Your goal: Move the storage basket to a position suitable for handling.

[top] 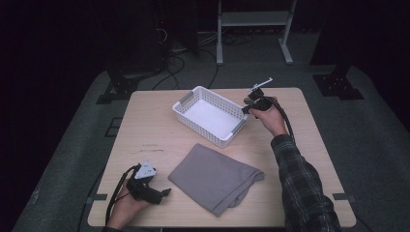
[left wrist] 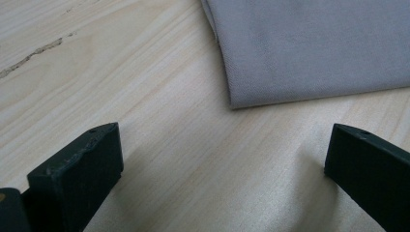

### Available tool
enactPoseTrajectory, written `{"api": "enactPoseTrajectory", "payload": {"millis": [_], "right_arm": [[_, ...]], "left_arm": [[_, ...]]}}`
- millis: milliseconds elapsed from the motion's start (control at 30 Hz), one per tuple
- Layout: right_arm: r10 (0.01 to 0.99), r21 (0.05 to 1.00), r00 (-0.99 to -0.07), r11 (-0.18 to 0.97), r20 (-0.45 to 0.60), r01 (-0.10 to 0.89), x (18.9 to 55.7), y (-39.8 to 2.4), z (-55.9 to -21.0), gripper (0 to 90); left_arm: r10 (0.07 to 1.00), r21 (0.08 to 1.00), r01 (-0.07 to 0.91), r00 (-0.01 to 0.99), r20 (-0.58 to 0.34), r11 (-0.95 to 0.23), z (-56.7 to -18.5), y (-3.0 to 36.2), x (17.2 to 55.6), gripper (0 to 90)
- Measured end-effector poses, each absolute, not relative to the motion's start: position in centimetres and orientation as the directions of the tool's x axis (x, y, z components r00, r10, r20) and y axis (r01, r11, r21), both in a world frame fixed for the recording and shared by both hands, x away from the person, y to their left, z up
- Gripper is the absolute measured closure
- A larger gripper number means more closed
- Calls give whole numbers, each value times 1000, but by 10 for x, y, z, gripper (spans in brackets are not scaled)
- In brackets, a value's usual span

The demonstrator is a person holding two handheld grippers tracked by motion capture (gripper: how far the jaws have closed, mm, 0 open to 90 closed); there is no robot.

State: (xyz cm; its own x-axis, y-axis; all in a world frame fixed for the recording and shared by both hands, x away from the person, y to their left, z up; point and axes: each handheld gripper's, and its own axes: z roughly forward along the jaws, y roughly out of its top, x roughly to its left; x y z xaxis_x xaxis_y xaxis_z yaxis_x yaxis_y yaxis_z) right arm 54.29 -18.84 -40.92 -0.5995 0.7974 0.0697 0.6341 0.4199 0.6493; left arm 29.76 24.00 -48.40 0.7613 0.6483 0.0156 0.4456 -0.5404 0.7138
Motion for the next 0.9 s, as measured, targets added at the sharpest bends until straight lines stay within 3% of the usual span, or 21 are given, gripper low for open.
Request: {"api": "enactPoseTrajectory", "payload": {"millis": [900], "right_arm": [[832, 619, -553, 407, 53, 672, 520, -232, -398, 812]], "left_arm": [[647, 713, 445, 762, 17, -542, -484, 240, 298, 0]]}}
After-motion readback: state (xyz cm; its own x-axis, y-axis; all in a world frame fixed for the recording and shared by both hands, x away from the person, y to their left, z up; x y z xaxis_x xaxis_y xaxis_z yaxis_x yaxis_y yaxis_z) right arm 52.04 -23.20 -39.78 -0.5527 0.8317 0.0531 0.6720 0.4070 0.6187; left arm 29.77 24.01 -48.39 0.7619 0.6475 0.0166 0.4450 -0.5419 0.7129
